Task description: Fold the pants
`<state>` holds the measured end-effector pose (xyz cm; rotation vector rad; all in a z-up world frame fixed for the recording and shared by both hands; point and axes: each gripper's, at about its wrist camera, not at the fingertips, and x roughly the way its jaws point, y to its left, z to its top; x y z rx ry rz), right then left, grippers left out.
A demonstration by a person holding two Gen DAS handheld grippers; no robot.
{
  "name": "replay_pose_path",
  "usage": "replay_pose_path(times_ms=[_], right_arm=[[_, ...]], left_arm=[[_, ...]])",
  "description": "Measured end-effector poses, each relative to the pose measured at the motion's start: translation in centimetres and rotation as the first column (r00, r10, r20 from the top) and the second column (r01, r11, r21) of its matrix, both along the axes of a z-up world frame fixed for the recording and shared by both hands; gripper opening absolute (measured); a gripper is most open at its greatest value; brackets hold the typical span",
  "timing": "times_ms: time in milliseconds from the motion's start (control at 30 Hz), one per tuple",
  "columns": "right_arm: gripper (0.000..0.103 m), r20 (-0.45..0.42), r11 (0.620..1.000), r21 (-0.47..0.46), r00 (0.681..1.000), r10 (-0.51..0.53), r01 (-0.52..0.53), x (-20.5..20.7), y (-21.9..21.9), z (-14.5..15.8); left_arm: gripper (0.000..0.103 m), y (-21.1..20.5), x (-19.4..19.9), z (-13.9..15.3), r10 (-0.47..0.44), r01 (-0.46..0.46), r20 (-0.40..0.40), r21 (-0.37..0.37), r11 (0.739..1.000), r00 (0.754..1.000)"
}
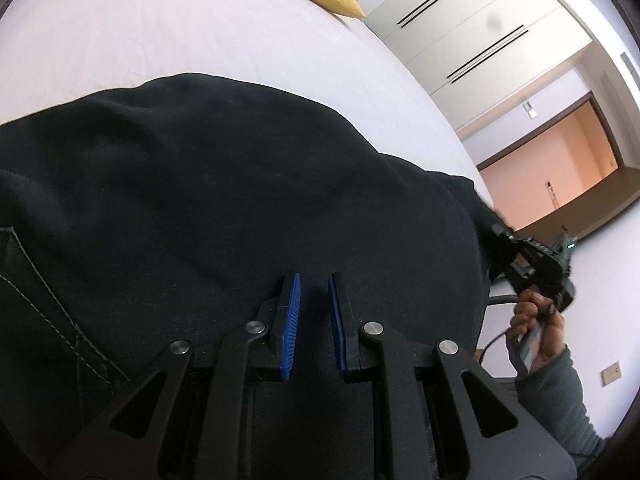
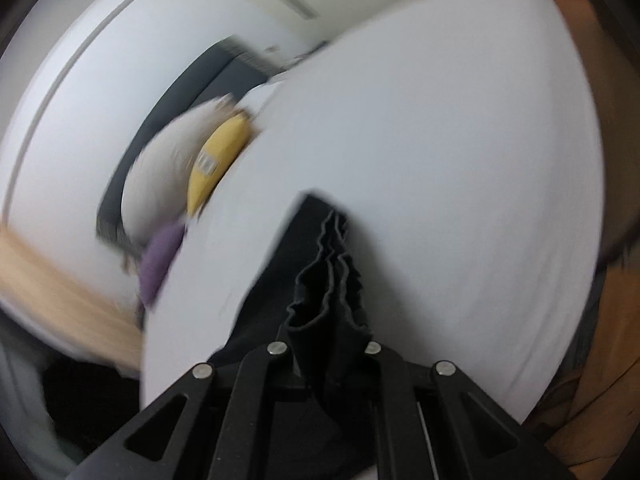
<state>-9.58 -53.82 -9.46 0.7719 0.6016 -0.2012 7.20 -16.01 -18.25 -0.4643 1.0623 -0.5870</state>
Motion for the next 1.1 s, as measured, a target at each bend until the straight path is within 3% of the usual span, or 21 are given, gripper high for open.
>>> replay_pose_path(times_ms=[67,100,133,200,233,267,300,333,367,433,500,533,567,633,667,867,1000,1033,1100], right_arm=[[0.009,-0.027,0.972,-0.184,0.989,0.142,-0.145,1.2,5.3,2.7],[0.009,-0.065,0.923,-0.294,0.969,0.240,-0.248,1.6,9.1,3.6],[0.009,-0.124,0.845,-0.403,0.936,0.329,-0.351,2.0,12.9,4.0],[0.008,-0.332,0.567,-0.613,0.831,0.446,-0.550,2.1,21.4,2.5],[0.008,-0.426,0.439,-0.656,0.782,0.456,-0.614,2.1,24.2,0.7],[0.008,-0.506,0.342,-0.663,0.736,0.450,-0.666,2.1,26.4,-1.4],[0.008,-0.548,0.297,-0.661,0.713,0.436,-0.690,2.1,27.4,-2.9],[0.008,-0.555,0.268,-0.688,0.726,0.406,-0.675,1.9,28.1,-3.7],[0.008,-0.544,0.280,-0.693,0.737,0.401,-0.664,1.9,28.1,-3.7],[0.008,-0.511,0.347,-0.682,0.758,0.405,-0.644,2.2,27.1,-2.9],[0.008,-0.500,0.329,-0.704,0.769,0.398,-0.629,2.2,27.2,-2.2],[0.008,-0.495,0.317,-0.715,0.772,0.399,-0.623,2.1,27.4,-1.8],[0.008,-0.486,0.307,-0.728,0.777,0.400,-0.613,2.0,27.6,-1.5],[0.008,-0.470,0.290,-0.744,0.780,0.413,-0.602,1.7,28.9,-0.9],[0.008,-0.459,0.277,-0.756,0.783,0.420,-0.593,1.5,29.5,-0.6],[0.008,-0.450,0.205,-0.792,0.777,0.441,-0.575,1.2,32.8,0.0],[0.008,-0.459,0.139,-0.811,0.765,0.452,-0.569,1.0,34.8,0.2],[0.008,-0.460,0.128,-0.814,0.764,0.453,-0.566,0.9,35.1,0.2],[0.008,-0.459,0.114,-0.818,0.759,0.462,-0.564,0.9,35.8,0.4]], left_arm=[[0.014,0.3,0.0,0.0,0.002,-0.002,-0.003,-0.009,1.000,1.000],[0.014,0.4,0.0,0.0,0.001,-0.002,-0.007,-0.015,1.000,1.000],[0.014,1.1,0.2,-0.1,0.002,-0.002,-0.011,-0.021,1.000,1.000],[0.014,1.3,0.5,-0.1,0.006,-0.007,-0.029,-0.041,0.999,1.000],[0.015,1.5,0.6,0.0,0.010,-0.012,-0.040,-0.048,0.999,0.999],[0.015,1.7,0.6,0.1,0.014,-0.017,-0.049,-0.053,0.998,0.999],[0.015,1.8,0.7,0.2,0.016,-0.020,-0.059,-0.055,0.998,0.998],[0.015,2.0,0.7,0.3,0.017,-0.021,-0.066,-0.054,0.998,0.998],[0.015,2.1,0.8,0.4,0.020,-0.024,-0.074,-0.057,0.998,0.997],[0.016,2.4,1.0,0.5,0.030,-0.038,-0.104,-0.077,0.996,0.994],[0.025,2.4,1.2,0.5,0.032,-0.048,-0.135,-0.111,0.993,0.990],[0.042,2.7,1.3,0.7,0.031,-0.050,-0.141,-0.136,0.989,0.989],[0.067,2.8,1.2,0.9,0.031,-0.054,-0.140,-0.160,0.986,0.990],[0.085,3.2,0.9,1.8,0.056,-0.081,-0.124,-0.201,0.976,0.991],[0.089,3.4,0.9,2.2,0.060,-0.086,-0.124,-0.218,0.972,0.990],[0.089,4.6,1.7,3.2,0.038,-0.094,-0.178,-0.319,0.943,0.983],[0.089,4.8,2.7,2.9,-0.008,-0.054,-0.198,-0.307,0.950,0.980],[0.087,4.3,3.0,3.1,-0.025,-0.037,-0.200,-0.301,0.953,0.979],[0.063,3.6,3.5,3.3,-0.059,0.002,-0.200,-0.276,0.961,0.978]])
